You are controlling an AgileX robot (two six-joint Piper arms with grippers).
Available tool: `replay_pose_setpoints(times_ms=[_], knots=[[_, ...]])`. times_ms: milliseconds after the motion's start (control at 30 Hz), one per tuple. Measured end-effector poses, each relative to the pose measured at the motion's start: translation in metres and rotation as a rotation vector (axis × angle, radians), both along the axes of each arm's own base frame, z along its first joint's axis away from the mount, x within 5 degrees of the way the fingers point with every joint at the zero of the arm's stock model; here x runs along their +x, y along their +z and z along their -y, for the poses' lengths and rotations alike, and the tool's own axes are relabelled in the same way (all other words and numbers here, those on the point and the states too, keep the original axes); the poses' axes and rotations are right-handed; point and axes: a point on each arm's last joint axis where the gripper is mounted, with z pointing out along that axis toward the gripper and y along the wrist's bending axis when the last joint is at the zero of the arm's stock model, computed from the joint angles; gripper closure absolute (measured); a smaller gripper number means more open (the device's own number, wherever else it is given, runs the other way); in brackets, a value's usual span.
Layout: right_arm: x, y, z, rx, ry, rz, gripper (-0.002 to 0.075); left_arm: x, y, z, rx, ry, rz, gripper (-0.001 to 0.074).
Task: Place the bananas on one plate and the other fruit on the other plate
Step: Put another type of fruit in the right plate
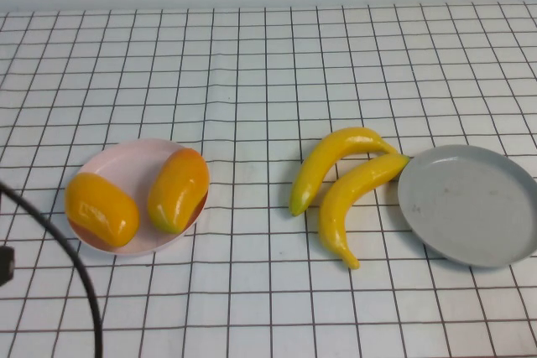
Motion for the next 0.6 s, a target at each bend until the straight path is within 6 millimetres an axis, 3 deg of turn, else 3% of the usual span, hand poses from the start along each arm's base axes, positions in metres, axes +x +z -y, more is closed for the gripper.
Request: replay_pose_setpoints(times_ms=[267,467,600], knots=[[0.0,0.0,0.0,0.006,0.0,0.0,0.0743,-0.035,-0.069,-0.018,-0.091,0.029,0.389,0.0736],[0.0,0.0,0.0,0.006,0.0,0.0,0.0742,-0.06,-0.118,-0.034,-0.182,0.232,0.49,0.0737],[0.0,0.0,0.0,0.006,0.0,0.0,0.0742,-0.065,-0.143,-0.039,-0.211,0.347,0.507,0.0737]])
